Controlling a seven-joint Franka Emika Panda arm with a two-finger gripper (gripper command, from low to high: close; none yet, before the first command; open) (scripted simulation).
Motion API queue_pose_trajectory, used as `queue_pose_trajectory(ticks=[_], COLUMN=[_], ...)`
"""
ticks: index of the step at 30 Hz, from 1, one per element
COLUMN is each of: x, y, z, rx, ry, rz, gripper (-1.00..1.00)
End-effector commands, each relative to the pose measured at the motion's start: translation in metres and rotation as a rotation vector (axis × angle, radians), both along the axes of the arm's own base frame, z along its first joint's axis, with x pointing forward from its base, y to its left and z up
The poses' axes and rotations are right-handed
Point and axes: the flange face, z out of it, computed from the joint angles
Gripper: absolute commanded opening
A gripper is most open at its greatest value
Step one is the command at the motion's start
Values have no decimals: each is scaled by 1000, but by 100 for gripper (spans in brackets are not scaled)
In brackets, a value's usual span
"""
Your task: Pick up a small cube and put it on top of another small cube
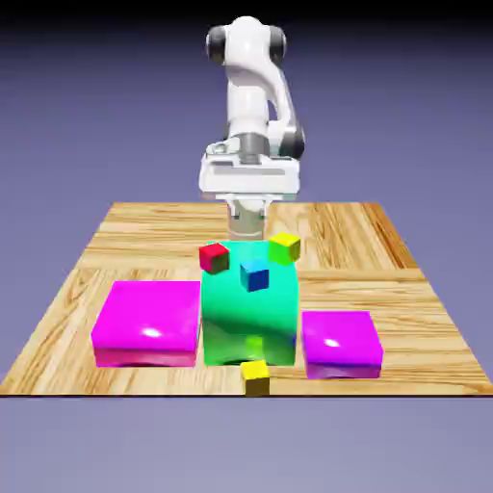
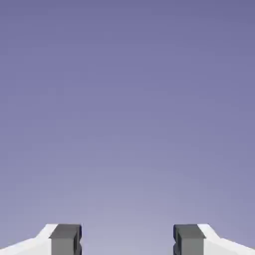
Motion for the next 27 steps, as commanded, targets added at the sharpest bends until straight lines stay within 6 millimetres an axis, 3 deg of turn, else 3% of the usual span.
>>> queue_pose_trajectory(ticks=[1, 7, 13, 20, 27], x=[10, 65, 114, 158, 187], y=[1, 7, 13, 20, 25], z=[-4, -37, -81, -146, -222], rx=[-4, -30, -55, -83, -109], ry=[39, 273, 507, 779, 1051], rz=[4, 28, 52, 77, 100], gripper=[0, 0, 0, 0, 0])
